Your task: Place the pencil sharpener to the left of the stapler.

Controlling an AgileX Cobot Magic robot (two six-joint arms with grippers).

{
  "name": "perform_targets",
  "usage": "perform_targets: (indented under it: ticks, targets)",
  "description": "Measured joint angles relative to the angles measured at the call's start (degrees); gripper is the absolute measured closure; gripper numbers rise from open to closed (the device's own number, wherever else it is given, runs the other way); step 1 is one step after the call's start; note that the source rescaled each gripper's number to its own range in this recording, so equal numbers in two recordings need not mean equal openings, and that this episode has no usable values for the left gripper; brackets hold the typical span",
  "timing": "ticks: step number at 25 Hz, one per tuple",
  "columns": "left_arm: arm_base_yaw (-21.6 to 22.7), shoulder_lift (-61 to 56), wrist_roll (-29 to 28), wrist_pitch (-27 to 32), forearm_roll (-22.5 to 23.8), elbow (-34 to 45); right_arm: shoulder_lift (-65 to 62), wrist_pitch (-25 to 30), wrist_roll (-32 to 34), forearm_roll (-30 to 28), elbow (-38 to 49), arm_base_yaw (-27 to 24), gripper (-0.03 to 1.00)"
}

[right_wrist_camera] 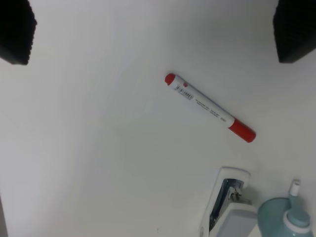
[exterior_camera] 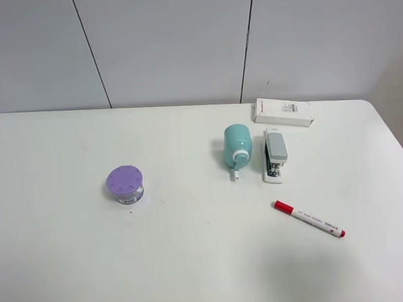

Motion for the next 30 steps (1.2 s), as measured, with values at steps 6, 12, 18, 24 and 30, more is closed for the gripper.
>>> perform_targets:
  ticks: [6,12,18,24,30]
  targets:
    - [0.0,0.0,0.0,0.0,0.0,0.0,-3.7,-2.3,0.0,0.0,2.1,0.0,0.04]
    - [0.0,0.0,0.0,0.0,0.0,0.0,-7.6,-4.6,0.0,-0.1,3.2,0.0,0.04]
    - [0.0,0.0,0.0,0.0,0.0,0.0,-7.6,-4.6,0.0,-0.1,3.2,0.0,0.04]
    - [0.0,0.0,0.0,0.0,0.0,0.0,-7.6,-4.7,0.0,-0.1,3.2,0.0,0.04]
    - [0.0,0.0,0.0,0.0,0.0,0.0,-7.6,-4.7,0.0,-0.1,3.2,0.0,0.04]
